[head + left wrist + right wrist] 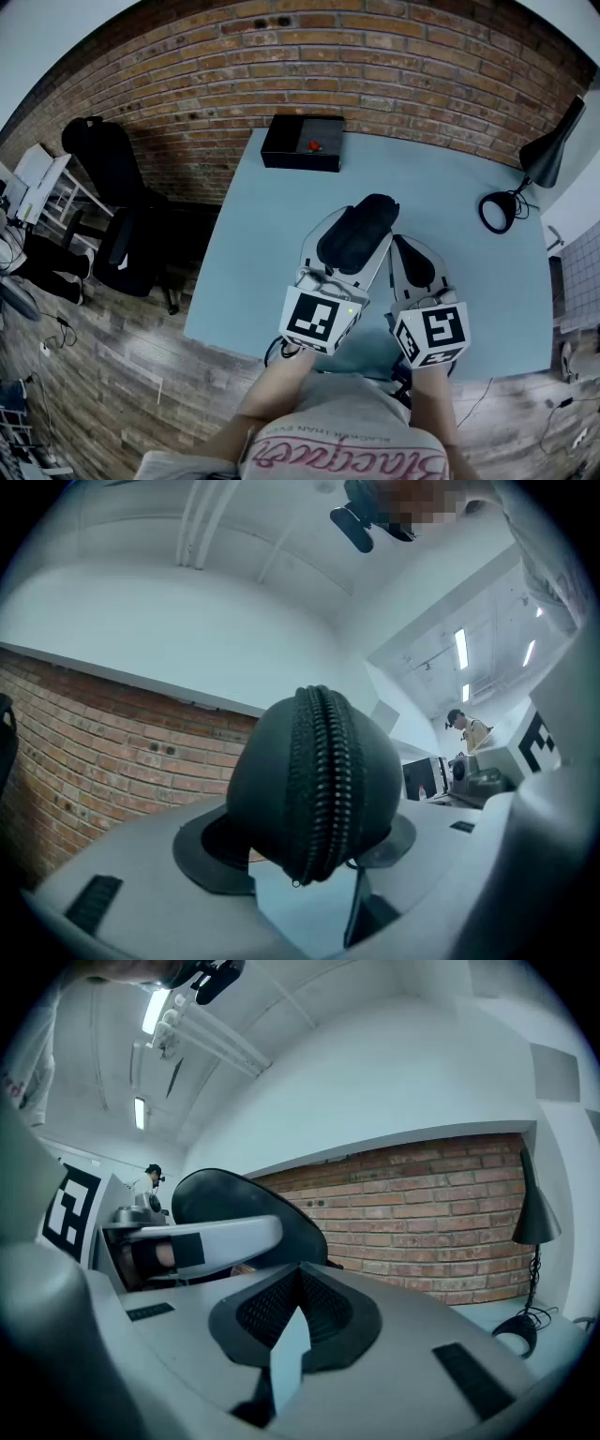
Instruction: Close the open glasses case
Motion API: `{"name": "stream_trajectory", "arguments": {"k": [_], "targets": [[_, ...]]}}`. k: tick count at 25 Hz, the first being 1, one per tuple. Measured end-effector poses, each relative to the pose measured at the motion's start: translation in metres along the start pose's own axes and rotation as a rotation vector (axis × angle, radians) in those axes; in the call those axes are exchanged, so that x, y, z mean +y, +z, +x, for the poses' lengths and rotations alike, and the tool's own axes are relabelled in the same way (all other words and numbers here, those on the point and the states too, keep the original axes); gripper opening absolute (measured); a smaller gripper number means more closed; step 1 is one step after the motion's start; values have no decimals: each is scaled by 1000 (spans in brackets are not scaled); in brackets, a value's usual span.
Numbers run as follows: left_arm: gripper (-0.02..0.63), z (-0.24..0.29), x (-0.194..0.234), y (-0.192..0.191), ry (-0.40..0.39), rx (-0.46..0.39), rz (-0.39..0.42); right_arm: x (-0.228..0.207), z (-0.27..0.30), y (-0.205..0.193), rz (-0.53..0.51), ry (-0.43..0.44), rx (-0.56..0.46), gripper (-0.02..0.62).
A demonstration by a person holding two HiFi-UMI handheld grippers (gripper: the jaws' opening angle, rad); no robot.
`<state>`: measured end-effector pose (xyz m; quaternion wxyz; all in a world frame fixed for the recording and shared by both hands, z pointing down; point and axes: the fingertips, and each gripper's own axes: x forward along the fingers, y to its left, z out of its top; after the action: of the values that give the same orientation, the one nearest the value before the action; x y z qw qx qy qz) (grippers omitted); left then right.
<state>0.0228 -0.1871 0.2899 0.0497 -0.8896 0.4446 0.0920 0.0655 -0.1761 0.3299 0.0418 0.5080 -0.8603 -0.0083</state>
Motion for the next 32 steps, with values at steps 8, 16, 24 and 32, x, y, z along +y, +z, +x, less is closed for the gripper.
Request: {"name": "stream_trajectory", "arguments": {"k": [8,16,24,32], "targets": [[264,5,-2,3,-11,0,3,-4,-4,1,-2,-6,-2,18],[264,6,2,9,-54,-9,-111,-9,-4,2,2,-20,-1,18],[262,1,21,20,-84,-24,-480,-7,-5,2,6,-24,12,20],[262,-2,29,15,-117,-12,-760,2,-2,-5,-1,25,54,65]]}}
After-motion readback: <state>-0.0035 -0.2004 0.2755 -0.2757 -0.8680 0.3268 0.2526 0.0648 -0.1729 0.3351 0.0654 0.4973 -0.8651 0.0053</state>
